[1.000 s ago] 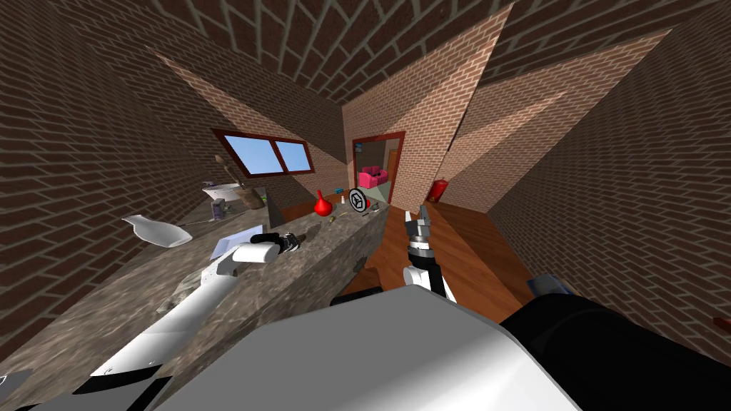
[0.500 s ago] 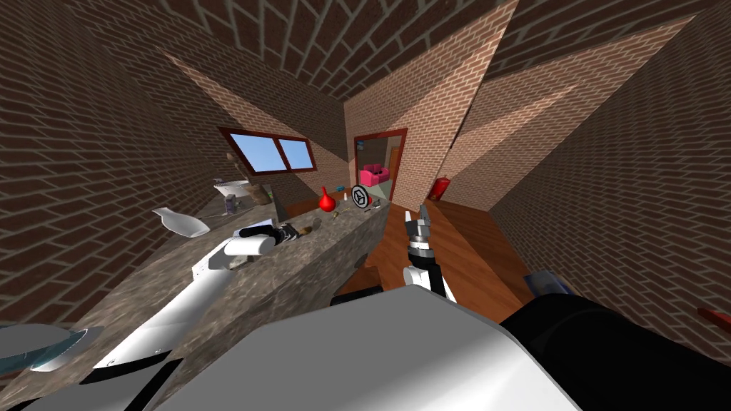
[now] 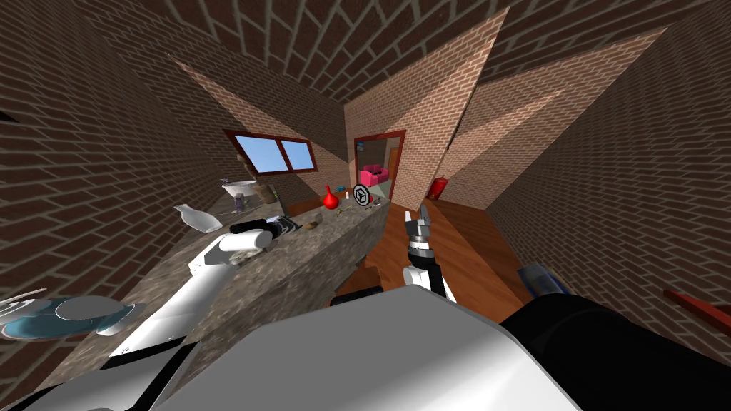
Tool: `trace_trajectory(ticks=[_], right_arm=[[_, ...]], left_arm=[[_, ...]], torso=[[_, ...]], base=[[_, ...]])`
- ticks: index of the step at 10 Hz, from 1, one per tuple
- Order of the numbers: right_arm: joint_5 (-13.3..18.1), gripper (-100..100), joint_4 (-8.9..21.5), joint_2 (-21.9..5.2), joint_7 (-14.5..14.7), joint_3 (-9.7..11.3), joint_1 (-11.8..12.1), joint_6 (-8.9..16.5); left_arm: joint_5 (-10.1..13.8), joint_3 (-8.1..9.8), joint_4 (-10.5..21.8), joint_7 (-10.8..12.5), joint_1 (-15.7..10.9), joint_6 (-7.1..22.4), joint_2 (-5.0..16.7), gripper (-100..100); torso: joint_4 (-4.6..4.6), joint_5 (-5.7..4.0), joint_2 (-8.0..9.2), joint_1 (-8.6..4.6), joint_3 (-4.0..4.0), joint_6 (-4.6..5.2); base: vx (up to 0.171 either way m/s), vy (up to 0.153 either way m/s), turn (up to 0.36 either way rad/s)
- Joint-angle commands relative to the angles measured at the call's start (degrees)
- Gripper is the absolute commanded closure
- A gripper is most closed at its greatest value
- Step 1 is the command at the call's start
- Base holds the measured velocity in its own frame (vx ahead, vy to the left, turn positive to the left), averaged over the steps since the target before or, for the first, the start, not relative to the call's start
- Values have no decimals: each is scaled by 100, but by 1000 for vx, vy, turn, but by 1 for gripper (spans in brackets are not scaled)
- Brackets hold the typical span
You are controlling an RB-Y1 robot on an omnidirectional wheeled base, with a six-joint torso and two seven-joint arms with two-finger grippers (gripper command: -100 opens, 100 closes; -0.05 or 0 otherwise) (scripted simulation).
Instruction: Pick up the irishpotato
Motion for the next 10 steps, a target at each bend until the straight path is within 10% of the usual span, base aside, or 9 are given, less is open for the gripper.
trace_trajectory(ticks=[1,9,10], right_arm=[[0,0,0,0,0,0,0,0],[0,0,-1,1,0,1,3,-1],[0,0,-1,1,0,1,2,-1]], left_arm=[[4,-218,126,-28,94,192,72,-100],[-150,-898,425,-184,301,589,281,-100],[-154,-915,445,-194,301,597,280,0]], torso=[[0,0,0,0,0,0],[-18,-11,-70,-54,-42,0],[-14,-11,-58,-45,-34,1]], base=[[92,28,-119],[119,-51,7],[0,0,0]])
